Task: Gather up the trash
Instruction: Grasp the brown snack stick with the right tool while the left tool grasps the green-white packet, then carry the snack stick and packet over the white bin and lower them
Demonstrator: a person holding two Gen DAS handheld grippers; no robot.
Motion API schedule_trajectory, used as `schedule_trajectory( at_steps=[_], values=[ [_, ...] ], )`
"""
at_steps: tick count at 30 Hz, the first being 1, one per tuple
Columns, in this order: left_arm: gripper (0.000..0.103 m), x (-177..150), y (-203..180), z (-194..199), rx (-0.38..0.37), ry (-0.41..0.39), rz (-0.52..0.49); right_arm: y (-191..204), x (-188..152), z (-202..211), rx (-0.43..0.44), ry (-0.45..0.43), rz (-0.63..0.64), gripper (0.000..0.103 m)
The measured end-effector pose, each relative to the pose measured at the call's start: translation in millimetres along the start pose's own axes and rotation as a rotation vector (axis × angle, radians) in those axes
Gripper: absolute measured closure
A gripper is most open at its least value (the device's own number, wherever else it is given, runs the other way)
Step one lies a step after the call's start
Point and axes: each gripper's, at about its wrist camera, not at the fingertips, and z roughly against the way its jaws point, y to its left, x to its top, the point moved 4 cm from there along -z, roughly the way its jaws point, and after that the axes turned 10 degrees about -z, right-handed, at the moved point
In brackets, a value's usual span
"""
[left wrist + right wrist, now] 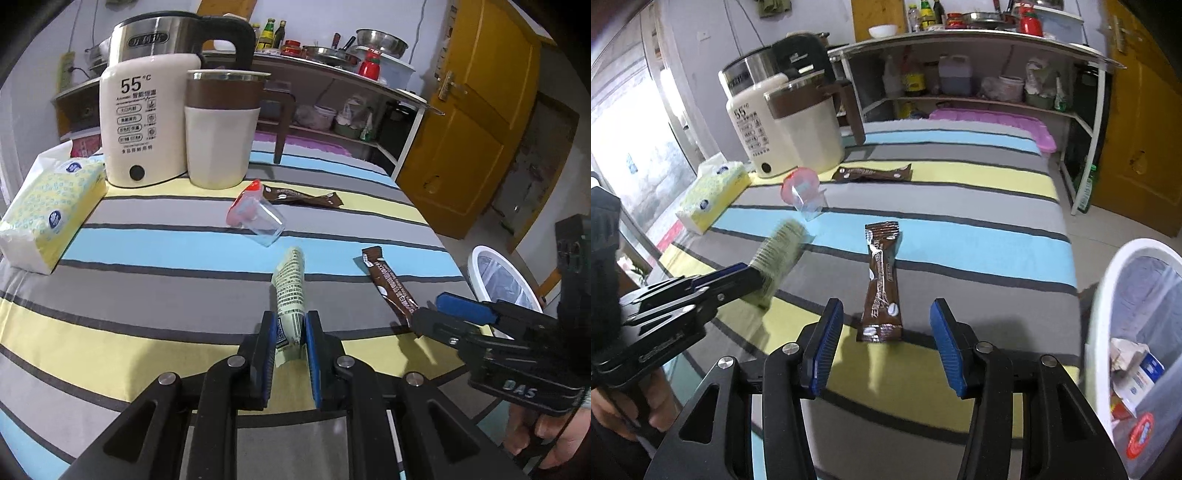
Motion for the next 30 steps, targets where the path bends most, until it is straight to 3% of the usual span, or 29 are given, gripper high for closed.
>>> schedule_trajectory(
  at_steps=[5, 10, 18, 20, 30],
  values=[
    [0.082, -0.8, 2.1, -2.7, 0.018, 0.010, 0.003, 2.4, 2.7, -11.6, -0.025, 0.006, 0.019, 0.056],
    [0.075, -1.4, 3.0, -9.4, 0.036, 0.025, 0.009, 2.2, 5.4, -14.2, -0.066, 0.000, 0.041, 0.079],
    [0.075, 1.0, -3.8, -16.9, 0.071, 0.047, -0.017, -0.2, 2.5, -8.7, -0.060, -0.009, 0.032, 0.080],
    [0.084, 1.3, -6.0, -16.6, 0.069, 0.044, -0.025, -1.0, 1.6, -6.4, -0.053, -0.012, 0.024, 0.080],
    [0.087, 0.6, -22.4, -5.0, 0.044, 0.001, -0.064, -10.5, -9.7, 14.1, -0.034, -0.031, -0.015, 0.081]
  ],
)
